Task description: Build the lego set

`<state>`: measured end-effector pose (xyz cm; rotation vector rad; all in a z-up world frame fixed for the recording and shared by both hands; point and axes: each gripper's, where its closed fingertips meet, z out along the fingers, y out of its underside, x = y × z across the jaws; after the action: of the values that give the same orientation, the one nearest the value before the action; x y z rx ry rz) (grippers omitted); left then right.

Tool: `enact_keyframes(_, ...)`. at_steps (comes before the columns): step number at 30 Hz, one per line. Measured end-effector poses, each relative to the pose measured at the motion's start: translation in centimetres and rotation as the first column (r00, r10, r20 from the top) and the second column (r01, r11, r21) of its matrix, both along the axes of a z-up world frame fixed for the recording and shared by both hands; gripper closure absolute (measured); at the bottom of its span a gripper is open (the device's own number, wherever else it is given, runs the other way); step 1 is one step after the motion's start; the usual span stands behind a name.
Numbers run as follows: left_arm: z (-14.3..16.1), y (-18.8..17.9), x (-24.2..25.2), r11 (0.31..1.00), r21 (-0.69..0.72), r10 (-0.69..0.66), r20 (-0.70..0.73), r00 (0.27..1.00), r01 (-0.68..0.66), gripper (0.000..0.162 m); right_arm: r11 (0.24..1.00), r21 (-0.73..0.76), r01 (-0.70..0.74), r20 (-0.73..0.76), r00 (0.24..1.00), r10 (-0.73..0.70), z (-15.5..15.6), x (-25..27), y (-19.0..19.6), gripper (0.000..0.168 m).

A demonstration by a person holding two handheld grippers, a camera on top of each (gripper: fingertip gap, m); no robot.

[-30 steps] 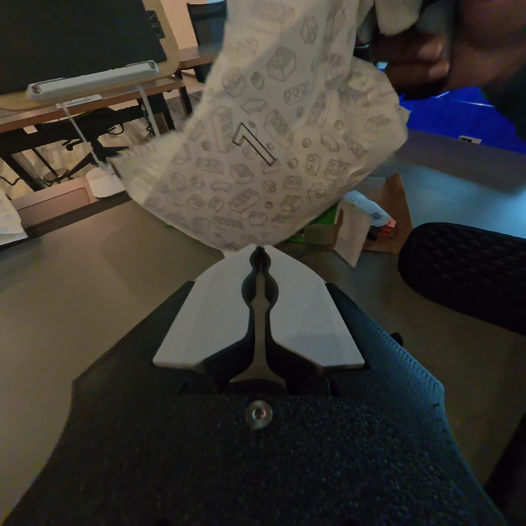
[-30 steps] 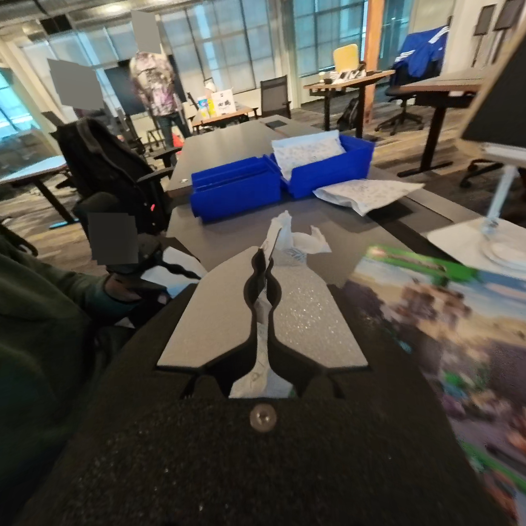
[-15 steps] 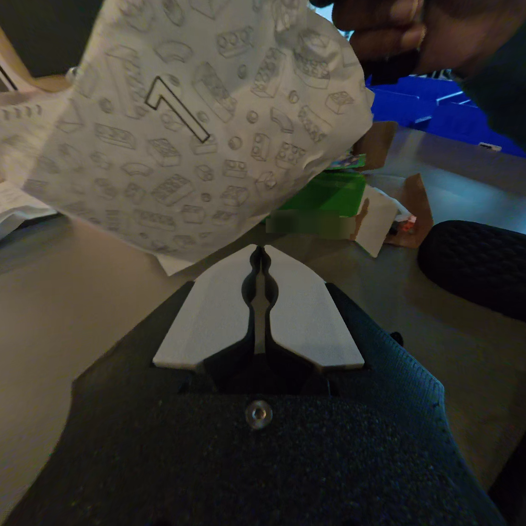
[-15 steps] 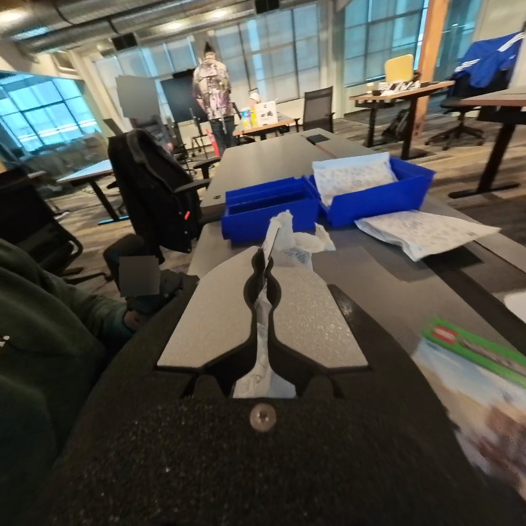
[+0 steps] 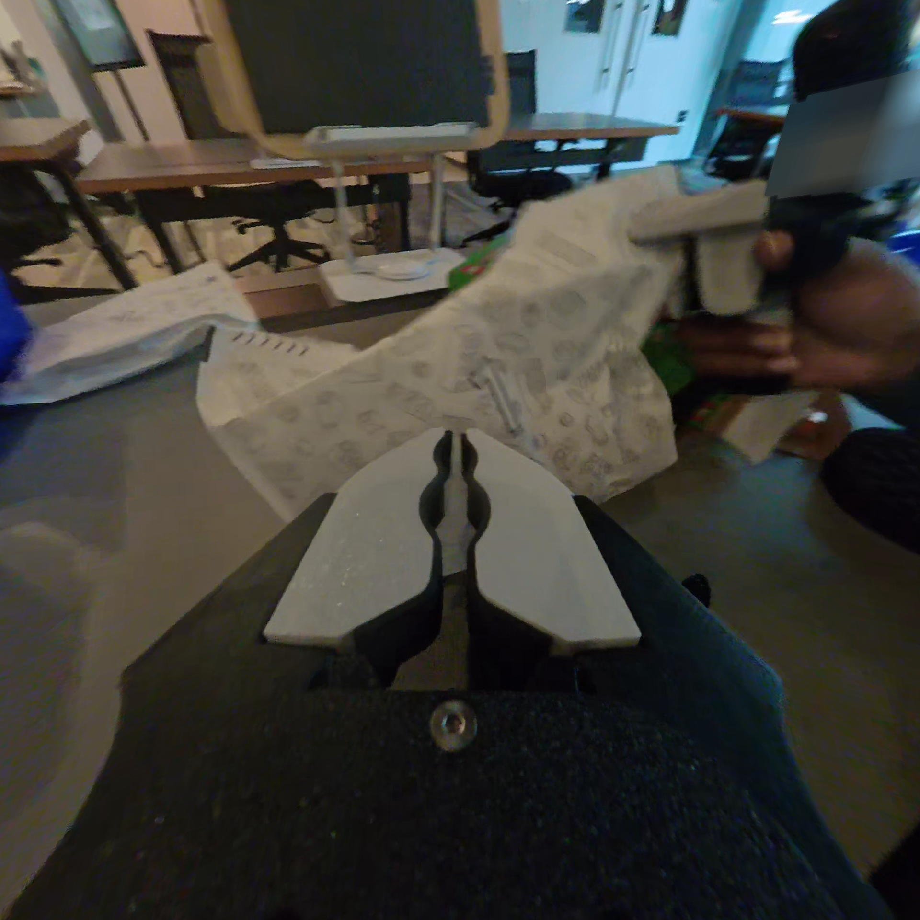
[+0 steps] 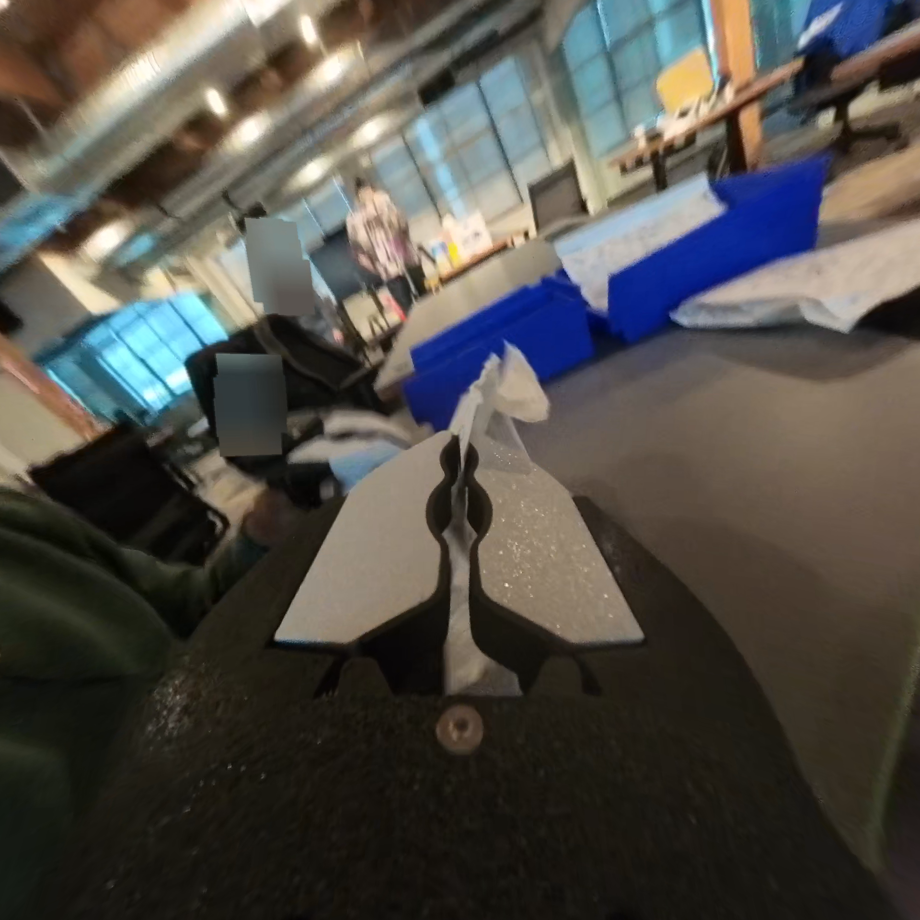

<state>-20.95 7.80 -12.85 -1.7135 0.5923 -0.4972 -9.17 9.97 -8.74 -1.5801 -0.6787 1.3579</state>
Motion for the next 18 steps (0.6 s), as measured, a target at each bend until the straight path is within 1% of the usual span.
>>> enact_keyframes(2, -0.2, 0.5, -1.2, 1.0, 0.018, 0.015, -0.036, 0.999, -0.015, 0.155, 0.995, 0.022, -0.097, 0.071, 0.993, 0.095, -0.9, -0.5, -2.0, 0.167)
enact_keyframes(3, -0.2, 0.8, -1.9, 1.0, 0.024, 0.017, -0.048, 0.999, -0.016, 0.153, 0.992, 0.038, -0.123, 0.112, 0.987, 0.118, -1.3, -0.7, -2.8, 0.166)
enact_keyframes(5, -0.2, 1.2, -2.9, 1.0, 0.02, -0.018, -0.064, 0.998, 0.019, 0.145, 0.992, 0.075, -0.099, 0.212, 0.974, 0.081, -2.1, -0.5, -3.2, 0.165)
enact_keyframes(7, 0.3, 1.3, -4.1, 0.998, 0.03, -0.051, -0.037, 0.998, 0.053, 0.138, 0.995, 0.08, -0.058, 0.286, 0.958, 0.033, -2.9, 0.0, -3.1, 0.164)
enact_keyframes(8, 0.6, 1.1, -4.4, 0.996, 0.034, -0.083, -0.02, 0.996, 0.083, 0.134, 0.996, 0.072, -0.043, 0.299, 0.954, 0.019, -3.1, 0.2, -3.0, 0.163)
enact_keyframes(10, 0.7, 1.4, -5.1, 0.994, 0.046, -0.101, -0.012, 0.995, 0.101, 0.129, 0.997, 0.064, -0.032, 0.306, 0.952, 0.011, -3.2, 0.4, -3.1, 0.162)
enact_keyframes(11, 0.5, 1.6, -5.3, 0.992, 0.054, -0.111, -0.027, 0.993, 0.112, 0.127, 0.997, 0.068, -0.038, 0.313, 0.95, 0.014, -3.2, 0.4, -3.2, 0.159)
enact_keyframes(13, -0.3, 2.4, -5.3, 0.988, 0.042, -0.146, -0.068, 0.987, 0.149, 0.118, 0.996, 0.082, -0.043, 0.341, 0.94, 0.013, -3.2, 0.4, -3.6, 0.153)
enact_keyframes(16, -1.2, 3.9, -5.2, 0.97, 0.017, -0.239, -0.074, 0.968, 0.241, 0.103, 0.991, 0.124, -0.053, 0.397, 0.918, 0.0, -3.2, 0.5, -4.2, 0.148)
enact_keyframes(18, -1.5, 5.2, -5.4, 0.951, 0.002, -0.309, -0.041, 0.95, 0.31, 0.094, 0.988, 0.147, -0.054, 0.437, 0.9, -0.016, -3.4, 0.7, -4.6, 0.142)
